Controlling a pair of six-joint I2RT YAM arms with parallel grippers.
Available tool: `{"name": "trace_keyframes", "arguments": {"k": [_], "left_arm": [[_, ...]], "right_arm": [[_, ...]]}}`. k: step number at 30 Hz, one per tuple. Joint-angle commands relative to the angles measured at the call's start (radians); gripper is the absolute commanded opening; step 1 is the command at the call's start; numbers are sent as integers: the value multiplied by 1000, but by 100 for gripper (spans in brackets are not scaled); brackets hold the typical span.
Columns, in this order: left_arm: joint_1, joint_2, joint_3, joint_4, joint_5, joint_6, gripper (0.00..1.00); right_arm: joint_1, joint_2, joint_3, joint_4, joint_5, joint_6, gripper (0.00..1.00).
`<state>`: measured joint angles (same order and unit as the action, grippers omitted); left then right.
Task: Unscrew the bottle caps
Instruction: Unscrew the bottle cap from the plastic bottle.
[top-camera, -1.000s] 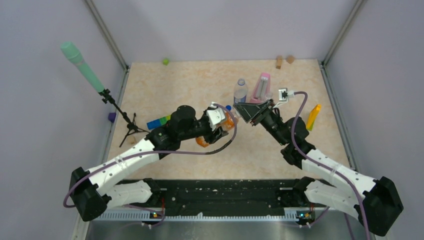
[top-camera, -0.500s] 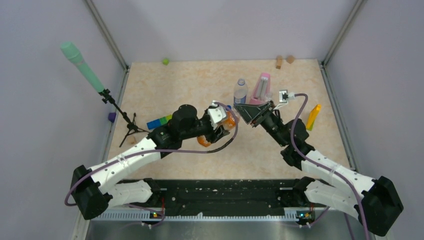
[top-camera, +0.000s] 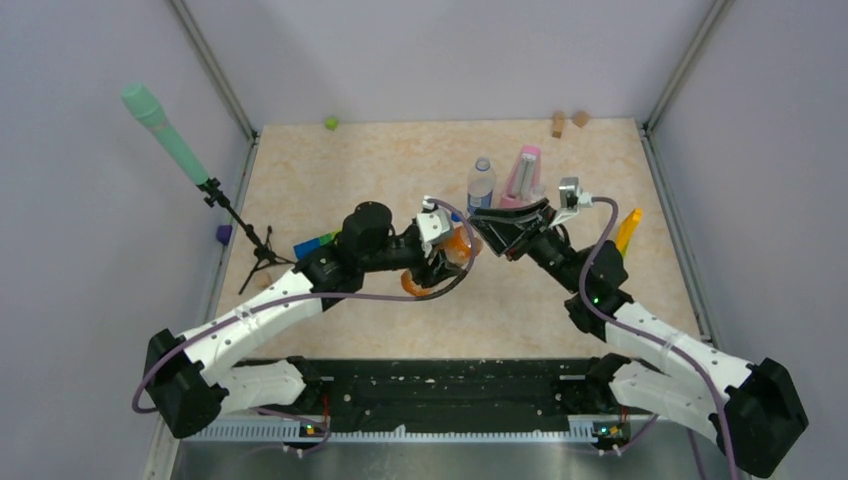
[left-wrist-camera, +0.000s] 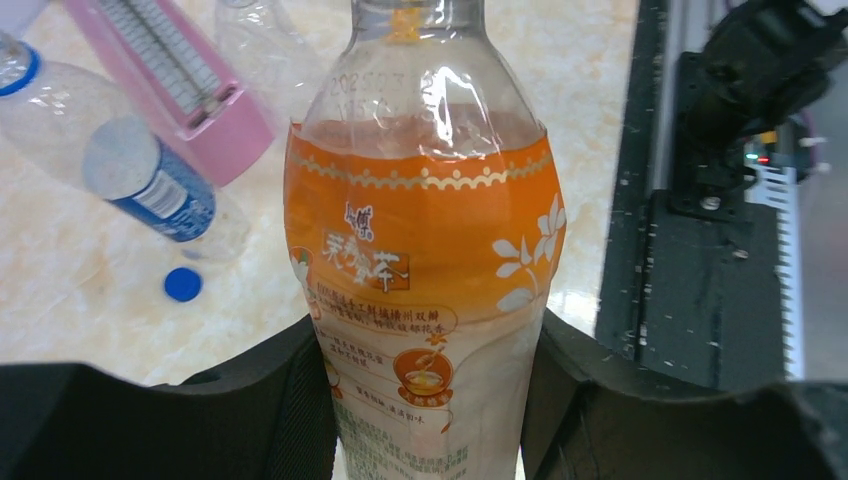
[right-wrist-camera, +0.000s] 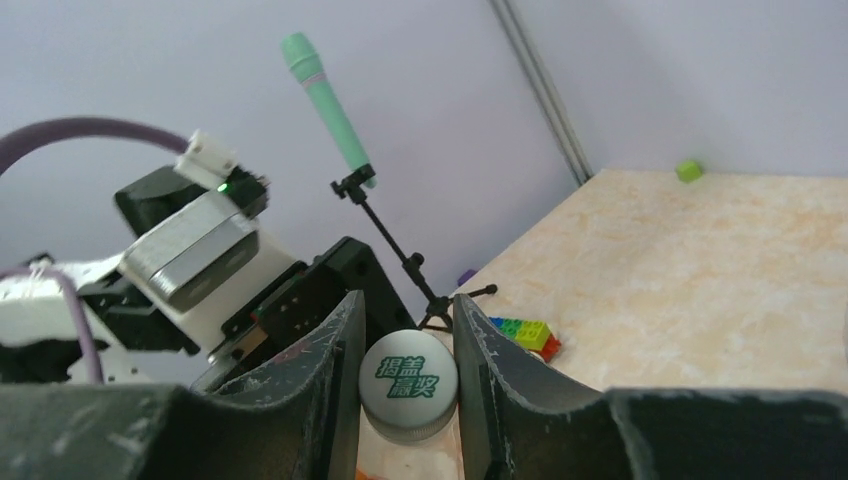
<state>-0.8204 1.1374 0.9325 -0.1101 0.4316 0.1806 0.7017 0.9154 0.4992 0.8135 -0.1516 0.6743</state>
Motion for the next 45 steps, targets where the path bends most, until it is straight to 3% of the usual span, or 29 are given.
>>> {"name": "trace_keyframes", "arguments": {"k": [1,11,13,15,17,19,22,26,30,37,42,45], "left_arm": [[51,6,48,68,284,-90,0],[167,11,29,236,690,-279,0],[170,17,35,229,712,-280,0],[170,15,34,219,711,-269,0],[170,2,31,175,644,-232,0],[169,-11,32,116,538,-161,0],[168,-31,18,47,362,-100,0],[147,-50,3,46,232,-62,0],[64,-52,7,30,64,-2,0],[-12,-37,18,41,-65,-3,0],[-34,-23,23,46,-105,-7,0],[-41,-20,27,43,-117,-6,0]], "right_arm": [[-24,14,89,-23,-387,-169,0],[-95,66,173,20,-846,-165,0],[-97,76,189,14,-886,-174,0],[-102,74,191,-10,-831,-172,3],[-104,58,174,-34,-701,-149,25],[-103,29,142,-61,-506,-80,58],[-103,-21,62,-10,-270,39,72],[-103,-78,1,41,-143,156,77],[-92,-109,-7,6,-52,183,78],[-27,-99,11,-42,63,142,67],[21,-45,34,-30,88,121,49],[27,-26,33,-10,91,116,43]]}}
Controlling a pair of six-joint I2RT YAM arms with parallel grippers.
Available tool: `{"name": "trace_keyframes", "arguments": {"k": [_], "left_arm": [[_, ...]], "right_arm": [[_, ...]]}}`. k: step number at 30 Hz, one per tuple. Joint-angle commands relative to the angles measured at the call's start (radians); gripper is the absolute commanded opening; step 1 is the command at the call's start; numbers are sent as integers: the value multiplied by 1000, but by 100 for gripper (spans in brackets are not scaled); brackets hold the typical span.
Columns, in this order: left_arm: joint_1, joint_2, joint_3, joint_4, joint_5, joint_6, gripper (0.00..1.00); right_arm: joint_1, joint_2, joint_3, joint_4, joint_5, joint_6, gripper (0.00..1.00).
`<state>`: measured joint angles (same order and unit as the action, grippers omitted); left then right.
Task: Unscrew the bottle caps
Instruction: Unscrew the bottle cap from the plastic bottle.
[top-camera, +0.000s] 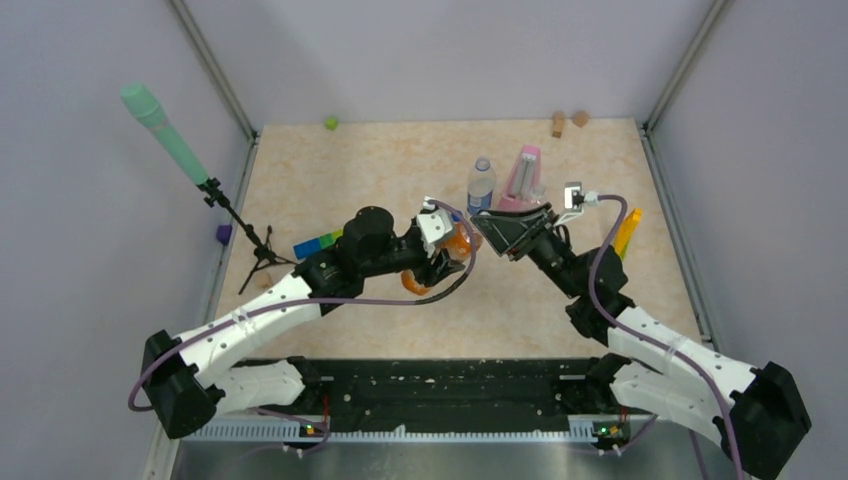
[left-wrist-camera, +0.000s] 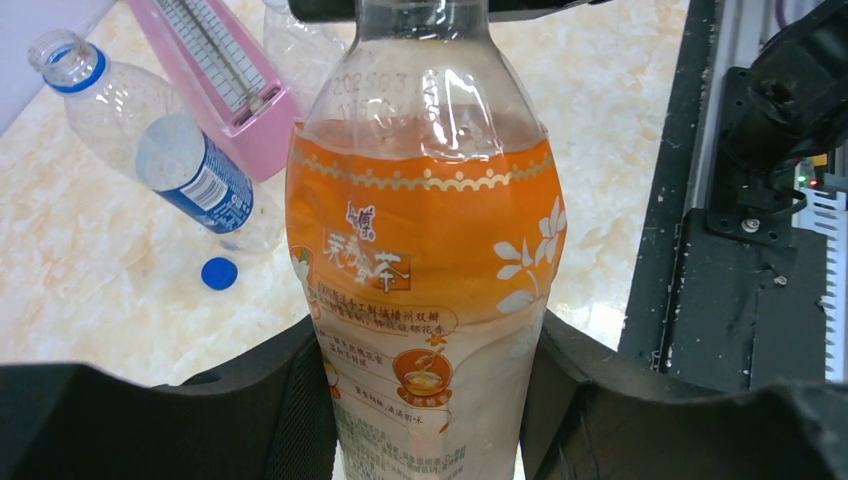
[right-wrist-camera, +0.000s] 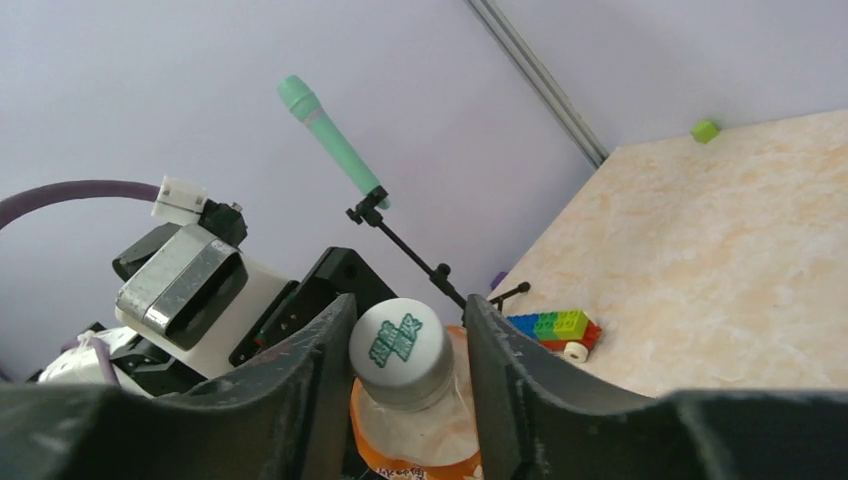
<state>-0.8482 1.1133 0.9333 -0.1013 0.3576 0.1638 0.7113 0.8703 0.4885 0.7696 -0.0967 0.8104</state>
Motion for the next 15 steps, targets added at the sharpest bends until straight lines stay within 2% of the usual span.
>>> {"name": "trace_keyframes", "arguments": {"k": [1,6,9,13,15], "left_arm": [[-14,3,25,33,-46,11,0],[-15,3,28,24,-40,13,0],[-16,9,32,6,7,26,0],[-12,21,56,-44,92,36,0],[1,20,56,-54,146,48,0]], "right_arm": [[17,21,38,42,45,-21,39],[17,21,29,38,44,-62,1],[17,11,15,54,20,-95,0],[14,11,8,105,-100,-170,0],[-2,20,24,117,-208,-186,0]]}}
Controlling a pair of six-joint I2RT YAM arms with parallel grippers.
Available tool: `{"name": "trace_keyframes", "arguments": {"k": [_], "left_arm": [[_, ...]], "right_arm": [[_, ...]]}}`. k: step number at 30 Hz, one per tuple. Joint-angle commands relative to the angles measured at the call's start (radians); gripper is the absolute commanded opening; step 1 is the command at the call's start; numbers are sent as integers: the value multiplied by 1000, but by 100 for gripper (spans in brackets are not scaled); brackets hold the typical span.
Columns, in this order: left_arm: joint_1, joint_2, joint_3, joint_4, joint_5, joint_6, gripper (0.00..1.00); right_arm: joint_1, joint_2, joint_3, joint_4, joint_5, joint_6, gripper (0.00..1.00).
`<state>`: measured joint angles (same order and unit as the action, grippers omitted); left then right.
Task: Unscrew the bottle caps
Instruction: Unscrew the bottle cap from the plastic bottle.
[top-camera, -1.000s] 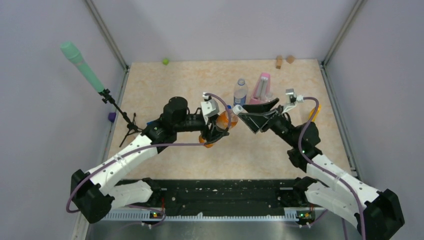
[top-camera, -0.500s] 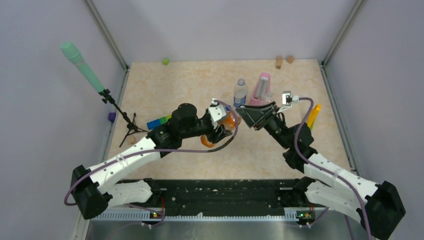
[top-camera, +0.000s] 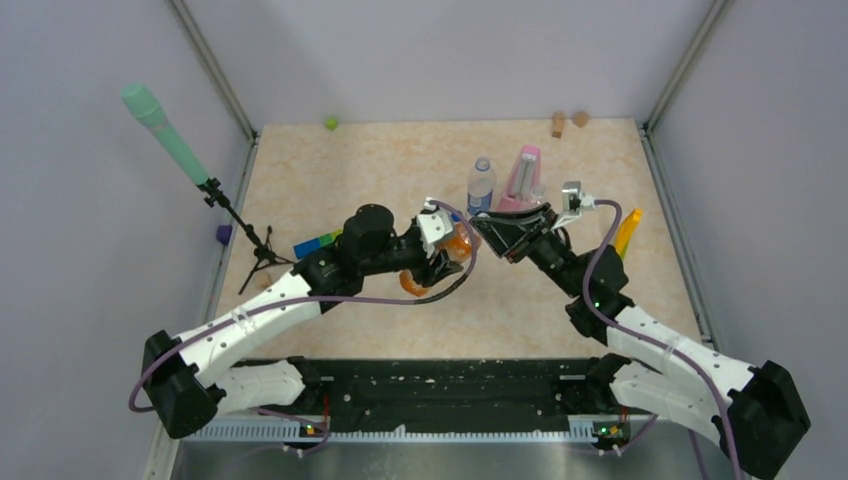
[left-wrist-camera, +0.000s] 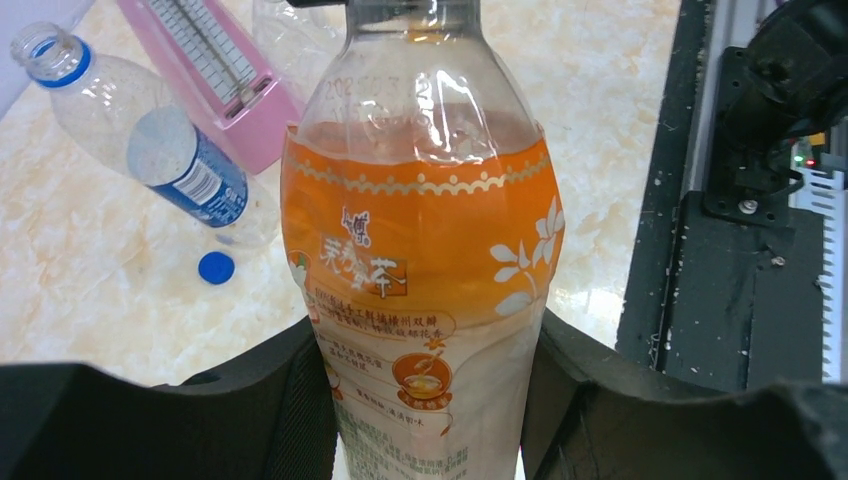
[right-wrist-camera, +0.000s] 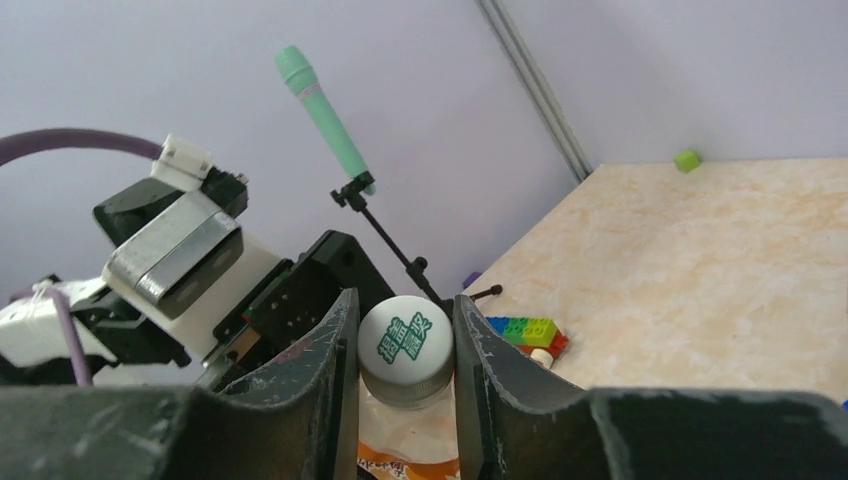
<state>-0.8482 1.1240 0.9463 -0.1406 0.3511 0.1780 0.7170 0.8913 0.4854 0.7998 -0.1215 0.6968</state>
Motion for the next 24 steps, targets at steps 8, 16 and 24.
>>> {"name": "trace_keyframes", "arguments": {"k": [8,16,24], "left_arm": [[121,30,65,-20,572,-32,0],[132,16,64,-23,476,-37,0],[99,-5,48,-39,181,5,0]], "right_arm": [[-107,86,125,221,-711,-11,0],[-113,42,104,130,-477,54,61],[-113,-99,5,7,-57,159,68]]}}
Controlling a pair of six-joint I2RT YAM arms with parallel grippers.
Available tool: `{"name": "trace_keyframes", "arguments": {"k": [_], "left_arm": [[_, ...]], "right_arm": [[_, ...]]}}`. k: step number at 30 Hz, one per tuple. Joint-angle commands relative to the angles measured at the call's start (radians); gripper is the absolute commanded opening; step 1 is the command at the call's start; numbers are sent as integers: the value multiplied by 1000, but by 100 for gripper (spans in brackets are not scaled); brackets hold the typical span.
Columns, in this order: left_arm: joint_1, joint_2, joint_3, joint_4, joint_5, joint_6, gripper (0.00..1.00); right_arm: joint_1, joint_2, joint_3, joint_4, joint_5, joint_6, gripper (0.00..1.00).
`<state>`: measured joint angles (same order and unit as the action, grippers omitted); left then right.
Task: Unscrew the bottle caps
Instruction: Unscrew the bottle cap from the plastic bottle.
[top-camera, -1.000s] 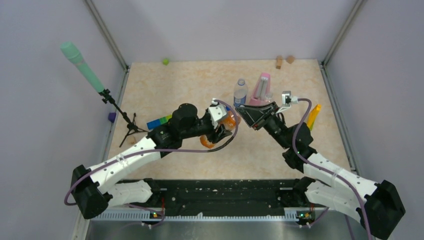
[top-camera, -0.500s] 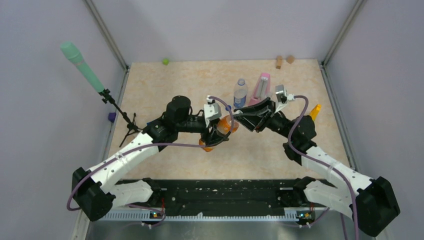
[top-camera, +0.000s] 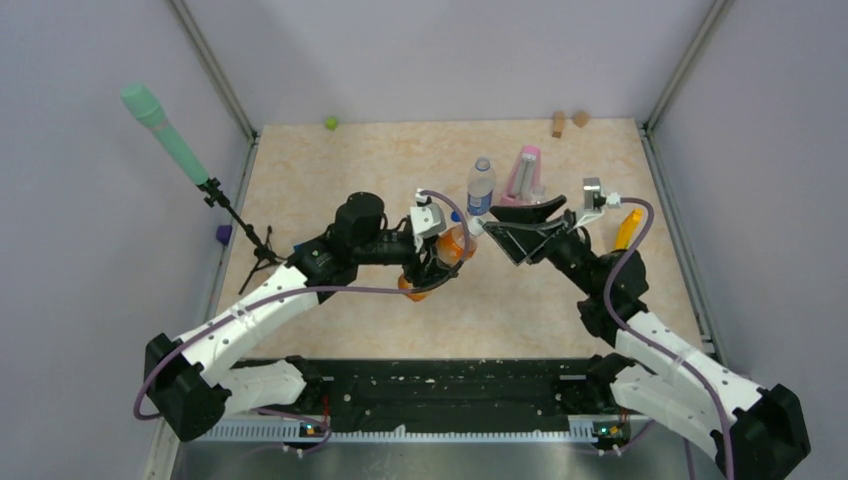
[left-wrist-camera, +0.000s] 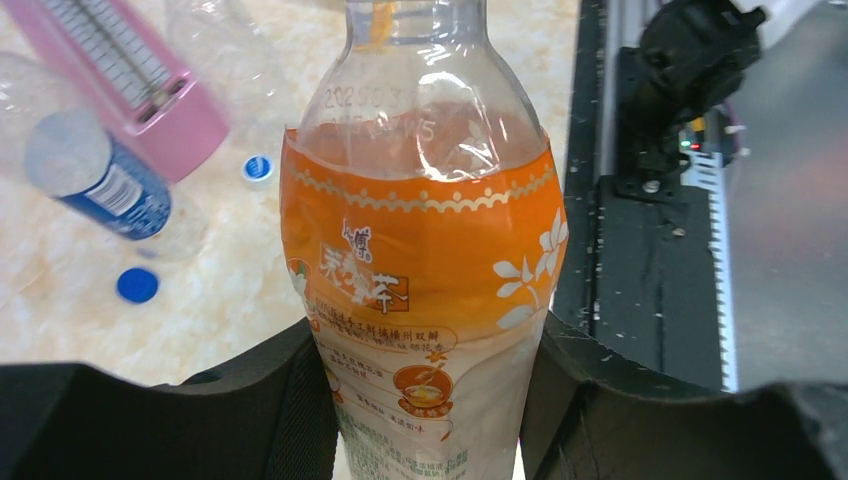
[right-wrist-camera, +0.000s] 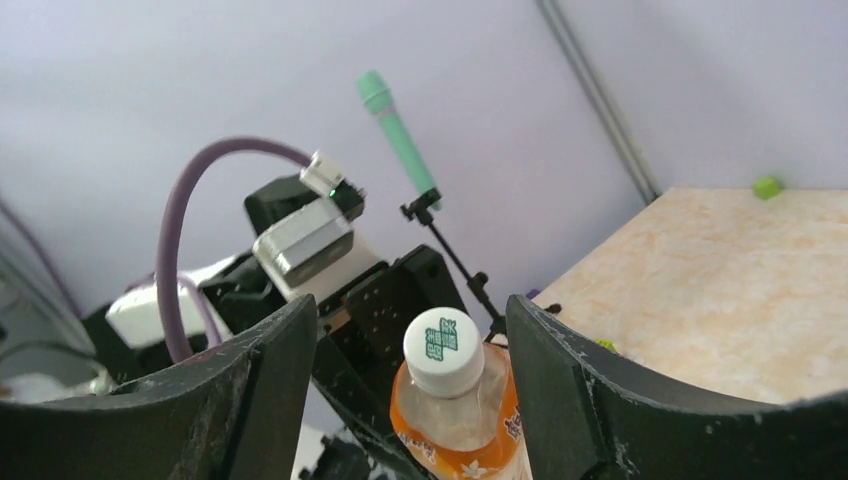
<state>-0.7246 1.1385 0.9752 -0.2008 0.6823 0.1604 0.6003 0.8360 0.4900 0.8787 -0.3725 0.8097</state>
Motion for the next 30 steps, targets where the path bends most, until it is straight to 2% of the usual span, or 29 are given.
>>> {"name": "trace_keyframes", "arguments": {"k": [1,4,9,13,17,20,27,28,30], "left_arm": [[-34,-24,17,26,-174,24,0],[-65,-29,13,39,-238,34,0],[-106,-22,13,45,-316,41,0],[-126,-17,14,47,-352,43,0],[-133,-15,14,55,-365,42,0],[-134,-9,17,55,-369,43,0],[-137,-3,20,53,-369,44,0],[-137,-2,19,54,-369,42,0],[-137,2,21,55,-368,42,0]], "right_arm": [[4,-45,12,-104,197,41,68],[12,-29,28,-117,198,45,68],[75,11,74,-186,283,8,66],[117,34,80,-167,318,-17,55],[122,46,80,-177,332,-17,54],[122,51,76,-179,333,-18,44],[122,44,70,-181,341,-38,34],[123,47,69,-176,332,-38,37],[122,54,67,-159,308,-36,49]]}}
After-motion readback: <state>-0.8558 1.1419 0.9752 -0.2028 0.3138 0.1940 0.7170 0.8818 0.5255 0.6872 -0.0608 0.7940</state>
